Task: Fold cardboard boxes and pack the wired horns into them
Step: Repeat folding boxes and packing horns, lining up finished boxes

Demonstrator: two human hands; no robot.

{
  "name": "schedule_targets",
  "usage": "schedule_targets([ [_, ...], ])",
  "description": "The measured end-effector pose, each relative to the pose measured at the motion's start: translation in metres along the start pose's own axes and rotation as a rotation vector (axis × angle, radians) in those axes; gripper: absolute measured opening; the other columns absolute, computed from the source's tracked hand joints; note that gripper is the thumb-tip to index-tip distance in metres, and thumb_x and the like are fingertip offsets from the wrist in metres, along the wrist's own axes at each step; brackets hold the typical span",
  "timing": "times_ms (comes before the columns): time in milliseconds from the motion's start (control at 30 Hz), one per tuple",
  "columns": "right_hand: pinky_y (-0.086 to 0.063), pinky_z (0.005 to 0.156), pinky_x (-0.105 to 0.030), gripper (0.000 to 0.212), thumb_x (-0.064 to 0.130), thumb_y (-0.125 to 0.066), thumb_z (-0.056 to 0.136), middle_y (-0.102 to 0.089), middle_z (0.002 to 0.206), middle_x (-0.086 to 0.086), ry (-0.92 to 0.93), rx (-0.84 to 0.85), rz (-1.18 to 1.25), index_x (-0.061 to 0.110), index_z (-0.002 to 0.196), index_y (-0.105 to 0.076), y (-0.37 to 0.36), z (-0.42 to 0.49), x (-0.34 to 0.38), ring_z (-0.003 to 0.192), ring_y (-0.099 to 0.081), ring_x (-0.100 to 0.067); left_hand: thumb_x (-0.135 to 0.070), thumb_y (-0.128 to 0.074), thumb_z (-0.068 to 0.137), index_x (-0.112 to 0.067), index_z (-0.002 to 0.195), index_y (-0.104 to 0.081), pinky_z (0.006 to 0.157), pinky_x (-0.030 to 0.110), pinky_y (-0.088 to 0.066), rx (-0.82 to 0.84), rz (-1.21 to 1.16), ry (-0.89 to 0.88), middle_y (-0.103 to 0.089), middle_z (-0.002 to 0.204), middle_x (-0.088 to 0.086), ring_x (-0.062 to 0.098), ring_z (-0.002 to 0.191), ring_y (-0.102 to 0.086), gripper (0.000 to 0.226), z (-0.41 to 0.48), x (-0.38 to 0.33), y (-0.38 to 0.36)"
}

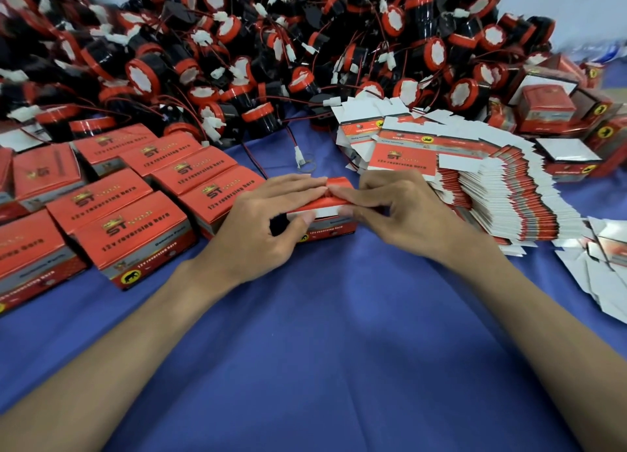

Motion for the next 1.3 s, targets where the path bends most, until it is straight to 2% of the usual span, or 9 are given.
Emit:
schedule_targets([
  [300,-0.036,0.052,-0.025,0.021,0.006,-0.066,0.085,-0.055,0.061,-0.007,0.060,-0.208,-0.051,0.002,0.105,-0.073,0.005,-0.008,0.001,0.056,-0.042,-0.012,-0.008,-0.058,0.091,0.002,0.120,-0.063,0.110,0.027,-0.038,-0.016,0.050,-0.057,-0.058,0.126,0.000,0.019,0.123,-0.054,0.031,0.001,-0.002,0.000],
  [500,-0.038,0.053,-0.025,0.021,0.004,-0.069,0.083,-0.055,0.061,-0.007,0.012,-0.240,-0.023,0.002,0.104,-0.073,0.003,-0.008,-0.006,0.055,-0.044,-0.013,-0.005,-0.063,0.087,0.006,0.116,-0.065,0.107,0.019,-0.039,-0.030,0.112,-0.119,-0.057,0.121,-0.001,0.020,0.115,-0.057,0.031,0.002,-0.008,0.001],
  [667,-0.033,0.058,-0.018,0.024,0.008,-0.068,0.084,-0.057,0.062,-0.012,0.027,-0.182,0.048,-0.002,0.106,-0.070,-0.002,-0.006,-0.009,0.052,-0.048,-0.019,-0.005,-0.067,0.086,0.003,0.108,-0.071,0.092,0.034,-0.052,-0.051,0.174,-0.141,-0.071,0.108,0.008,0.026,0.103,-0.065,0.024,0.002,-0.012,0.002],
  [767,-0.033,0.054,-0.021,0.024,0.014,-0.066,0.086,-0.056,0.060,-0.010,0.038,-0.172,0.010,0.001,0.106,-0.070,-0.003,-0.006,-0.009,0.050,-0.048,-0.019,-0.005,-0.066,0.087,0.002,0.106,-0.073,0.093,0.037,-0.053,-0.053,0.189,-0.143,-0.072,0.107,0.010,0.027,0.105,-0.065,0.022,0.002,-0.010,0.000],
  [867,-0.034,0.052,-0.023,0.022,0.016,-0.066,0.086,-0.054,0.057,-0.009,-0.010,-0.209,0.026,0.002,0.102,-0.073,-0.002,-0.008,-0.012,0.049,-0.047,-0.019,-0.007,-0.064,0.089,0.002,0.110,-0.071,0.100,0.038,-0.049,-0.035,0.181,-0.133,-0.071,0.112,0.011,0.029,0.114,-0.062,0.024,0.001,-0.009,-0.005],
  [1000,-0.035,0.052,-0.024,0.019,0.017,-0.065,0.088,-0.055,0.056,-0.008,-0.089,-0.254,0.053,0.004,0.093,-0.076,-0.001,-0.008,-0.018,0.050,-0.047,-0.017,-0.016,-0.051,0.096,0.001,0.130,-0.058,0.114,0.025,-0.029,0.102,0.141,-0.044,-0.057,0.136,0.009,0.025,0.132,-0.047,0.039,-0.001,0.002,-0.015],
  [1067,-0.039,0.050,-0.028,0.019,0.018,-0.065,0.088,-0.057,0.057,-0.009,-0.108,-0.255,0.046,0.004,0.090,-0.077,-0.002,-0.008,-0.020,0.050,-0.050,-0.020,-0.018,-0.046,0.098,-0.001,0.136,-0.052,0.116,0.024,-0.024,0.150,0.150,-0.036,-0.051,0.142,0.007,0.023,0.136,-0.041,0.042,-0.002,0.003,-0.018],
  [1167,-0.043,0.053,-0.032,0.020,0.020,-0.064,0.089,-0.063,0.062,-0.010,-0.153,-0.249,0.077,0.006,0.090,-0.077,-0.002,-0.010,-0.023,0.055,-0.055,-0.023,-0.017,-0.047,0.099,-0.005,0.135,-0.055,0.114,0.034,-0.033,0.150,0.190,-0.078,-0.053,0.141,0.003,0.022,0.134,-0.044,0.039,-0.001,-0.004,-0.019],
  [1300,-0.041,0.056,-0.024,0.018,0.019,-0.064,0.088,-0.068,0.068,-0.012,-0.224,-0.228,0.207,0.007,0.091,-0.077,-0.006,-0.010,-0.028,0.056,-0.055,-0.018,-0.024,-0.044,0.101,-0.009,0.135,-0.056,0.107,0.038,-0.042,0.114,0.322,-0.134,-0.054,0.140,0.001,0.022,0.131,-0.048,0.039,-0.002,-0.008,-0.014],
])
Point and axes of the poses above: each hand's wrist, its own z-axis towards the middle knuckle, its own y-axis out of the back of the hand, x = y × z, the point moved 9 cm from there along z, towards the middle knuckle
